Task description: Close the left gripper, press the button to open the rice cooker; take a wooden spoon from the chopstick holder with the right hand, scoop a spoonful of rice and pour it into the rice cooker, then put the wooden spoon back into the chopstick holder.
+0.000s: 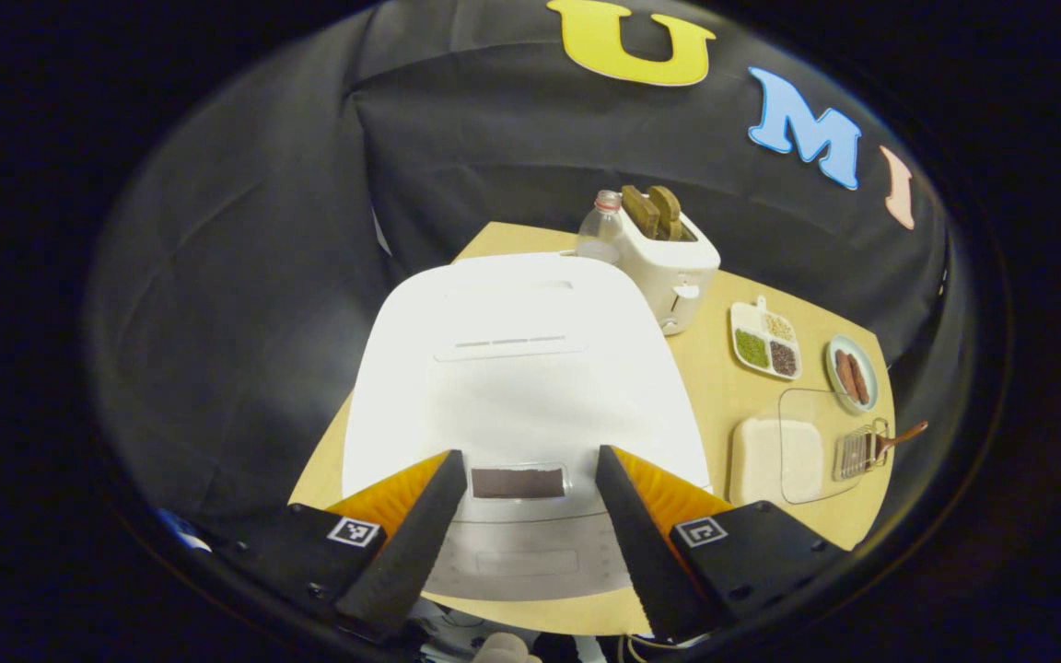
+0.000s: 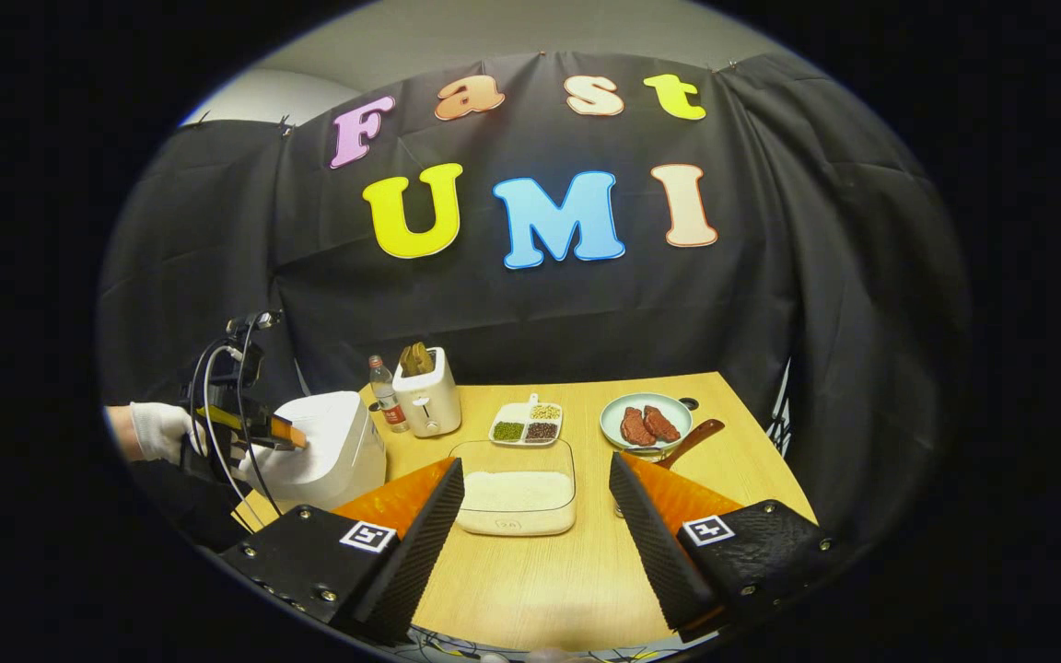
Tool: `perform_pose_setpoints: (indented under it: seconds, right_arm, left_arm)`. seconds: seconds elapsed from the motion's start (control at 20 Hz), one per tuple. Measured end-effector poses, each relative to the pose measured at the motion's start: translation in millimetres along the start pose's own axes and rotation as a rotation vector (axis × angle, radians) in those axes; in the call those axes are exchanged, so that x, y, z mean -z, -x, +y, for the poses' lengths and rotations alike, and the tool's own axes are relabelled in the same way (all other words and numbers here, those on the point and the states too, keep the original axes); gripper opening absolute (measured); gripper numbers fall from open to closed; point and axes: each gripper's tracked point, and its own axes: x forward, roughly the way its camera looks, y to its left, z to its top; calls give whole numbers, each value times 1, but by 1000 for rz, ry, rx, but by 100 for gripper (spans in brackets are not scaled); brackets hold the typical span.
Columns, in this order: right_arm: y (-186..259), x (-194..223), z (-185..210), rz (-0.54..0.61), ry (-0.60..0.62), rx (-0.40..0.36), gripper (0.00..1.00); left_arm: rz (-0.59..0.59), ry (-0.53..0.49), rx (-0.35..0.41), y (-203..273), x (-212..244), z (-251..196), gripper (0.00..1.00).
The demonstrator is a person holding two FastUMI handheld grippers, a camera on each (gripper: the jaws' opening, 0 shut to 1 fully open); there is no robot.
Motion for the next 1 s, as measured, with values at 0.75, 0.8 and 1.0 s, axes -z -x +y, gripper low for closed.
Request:
perform_pose_setpoints:
  seconds: [0.75,0.8,1.0]
  right_arm:
    - [15,-22,-4,-56,23,31,97]
    - [16,-27,-3,-72,30,36,97]
    - [22,-53,1,-158,31,50,97]
  left_arm:
    - [-288,29,-24,67,-63,12,98]
    - [-351,22,-10,87,-75,6,100]
    - [-605,1,40,180,-111,-16,98]
